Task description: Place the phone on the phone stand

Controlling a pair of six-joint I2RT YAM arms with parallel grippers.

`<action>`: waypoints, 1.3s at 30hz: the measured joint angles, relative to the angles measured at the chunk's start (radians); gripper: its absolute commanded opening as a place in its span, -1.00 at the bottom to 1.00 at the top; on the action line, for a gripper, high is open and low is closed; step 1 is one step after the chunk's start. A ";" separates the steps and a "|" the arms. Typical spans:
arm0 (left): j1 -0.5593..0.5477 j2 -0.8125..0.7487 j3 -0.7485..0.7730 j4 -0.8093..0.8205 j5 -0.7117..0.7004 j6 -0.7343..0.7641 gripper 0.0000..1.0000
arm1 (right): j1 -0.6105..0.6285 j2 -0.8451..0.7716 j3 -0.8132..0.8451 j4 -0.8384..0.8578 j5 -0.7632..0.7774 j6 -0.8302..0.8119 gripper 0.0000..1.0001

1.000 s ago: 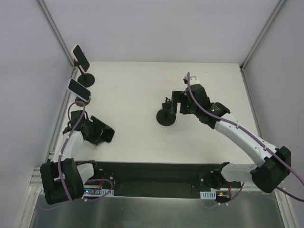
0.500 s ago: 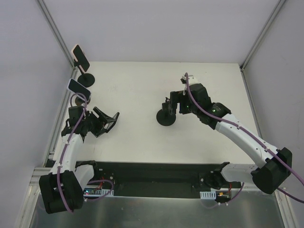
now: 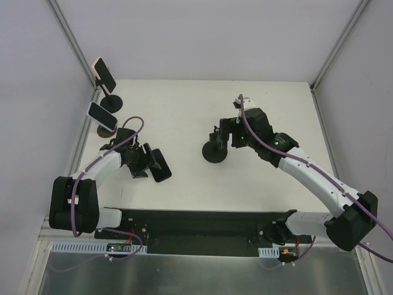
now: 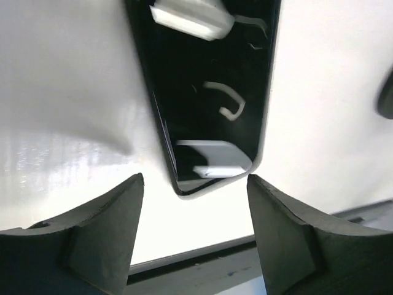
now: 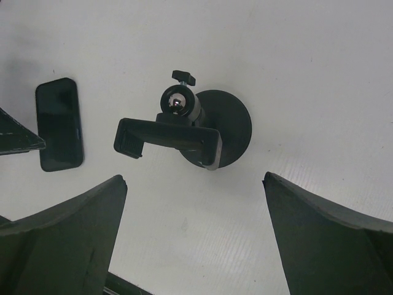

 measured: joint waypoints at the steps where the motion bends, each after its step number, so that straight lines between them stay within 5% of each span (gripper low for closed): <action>1: -0.012 0.012 0.003 -0.010 -0.023 0.009 -0.67 | 0.000 0.000 0.000 0.000 0.000 0.000 0.93; 6: -0.054 0.085 0.044 -0.050 -0.132 0.028 -0.46 | 0.000 -0.001 0.000 0.000 0.000 0.000 0.93; 9: -0.072 0.144 0.077 -0.053 -0.168 0.033 0.11 | 0.000 -0.001 0.000 0.000 0.001 0.000 0.93; 13: -0.095 0.157 0.106 -0.065 -0.204 0.033 0.22 | 0.000 -0.001 0.000 0.000 0.002 0.000 0.93; 15: -0.097 0.146 0.115 -0.065 -0.214 0.033 0.76 | 0.000 -0.003 -0.005 0.003 0.003 0.000 0.93; 17: -0.101 0.121 0.117 -0.066 -0.233 0.032 0.98 | 0.000 -0.006 -0.013 0.004 0.004 0.000 0.93; 22: -0.101 0.096 0.159 -0.090 -0.265 0.001 0.98 | 0.000 -0.009 -0.021 0.005 0.004 0.000 0.93; 29: -0.101 0.326 0.431 -0.223 -0.284 -0.121 0.98 | 0.000 -0.014 -0.027 0.011 0.005 0.000 0.93; 39: -0.117 0.382 0.439 -0.315 -0.335 -0.241 0.98 | 0.000 -0.050 -0.065 0.016 0.019 0.000 0.93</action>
